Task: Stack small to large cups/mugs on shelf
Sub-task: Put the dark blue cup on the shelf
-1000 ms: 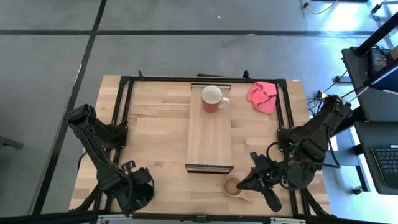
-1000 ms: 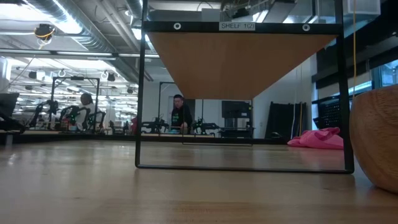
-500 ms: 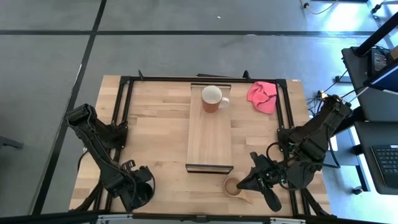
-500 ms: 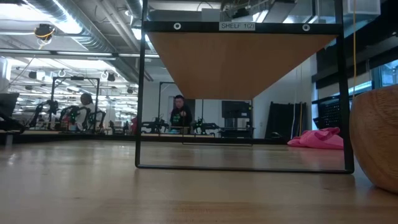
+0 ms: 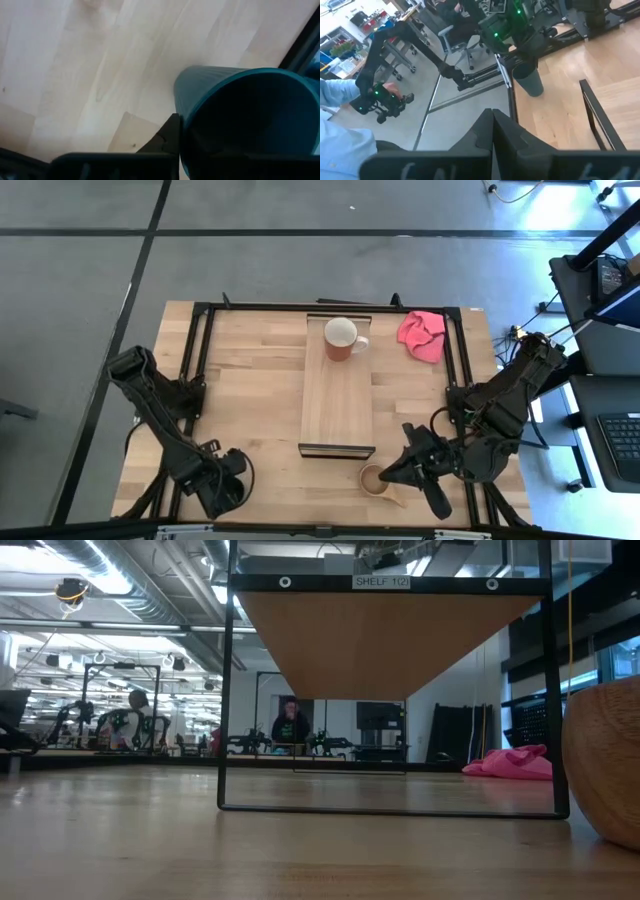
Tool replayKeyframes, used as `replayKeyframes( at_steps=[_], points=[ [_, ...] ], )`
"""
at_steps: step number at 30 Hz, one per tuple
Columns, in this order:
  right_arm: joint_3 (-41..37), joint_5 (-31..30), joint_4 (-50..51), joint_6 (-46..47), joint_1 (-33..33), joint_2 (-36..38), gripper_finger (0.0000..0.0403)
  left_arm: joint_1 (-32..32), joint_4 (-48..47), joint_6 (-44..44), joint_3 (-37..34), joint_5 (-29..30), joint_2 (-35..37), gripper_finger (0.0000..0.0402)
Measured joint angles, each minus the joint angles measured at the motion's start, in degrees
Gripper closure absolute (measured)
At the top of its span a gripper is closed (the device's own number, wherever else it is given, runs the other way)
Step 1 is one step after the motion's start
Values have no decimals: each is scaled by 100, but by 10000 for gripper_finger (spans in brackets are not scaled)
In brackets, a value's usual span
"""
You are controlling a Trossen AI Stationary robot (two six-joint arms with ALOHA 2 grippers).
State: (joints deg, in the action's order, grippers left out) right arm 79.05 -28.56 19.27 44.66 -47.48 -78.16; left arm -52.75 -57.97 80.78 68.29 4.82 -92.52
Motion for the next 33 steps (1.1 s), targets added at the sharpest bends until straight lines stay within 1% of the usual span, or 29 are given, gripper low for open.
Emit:
replayKeyframes(
  at_steps=[5, 7, 9, 11, 13, 15, 17, 21, 23, 25, 27, 30, 33],
  points=[
    [0, -25, 26, 2, 10, -23, 395, 230, 2, 242, 0, 7, 293, 397],
    [0, -325, 26, -11, 11, -23, 395, 367, 8, 454, 1, 8, 533, 398],
    [0, -781, 45, -160, -19, -23, 395, 537, -19, 615, 58, 52, 783, 398],
    [0, -1125, 88, -273, -126, -19, 395, 697, -44, 697, 229, 283, 1042, 399],
    [0, -1202, 264, -282, -252, -16, 395, 872, -206, 701, 492, 623, 1274, 399],
    [0, -1229, 581, -130, -427, -16, 395, 1026, -599, 709, 811, 979, 1413, 399],
    [0, -1388, 991, 211, -625, -16, 395, 1198, -1141, 701, 1237, 1195, 1459, 400],
    [-129, -2040, 2027, 1688, -923, -34, 395, 1583, -1994, 372, 2180, 1322, 1403, 400],
    [-217, -2181, 2248, 2271, -1007, -54, 395, 1823, -2265, 106, 2641, 1397, 1326, 400],
    [-303, -2274, 2230, 2534, -1023, -60, 395, 2091, -2532, -149, 3081, 1557, 1252, 401],
    [-384, -2281, 2227, 2717, -1021, -62, 395, 2401, -2711, -431, 3473, 1686, 1194, 401],
    [-470, -2299, 2486, 3333, -997, -62, 395, 2973, -2701, -933, 3881, 1704, 1092, 401],
    [-545, -2295, 2756, 4000, -909, -62, 395, 3561, -2584, -1340, 4109, 1550, 908, 401]
  ],
)
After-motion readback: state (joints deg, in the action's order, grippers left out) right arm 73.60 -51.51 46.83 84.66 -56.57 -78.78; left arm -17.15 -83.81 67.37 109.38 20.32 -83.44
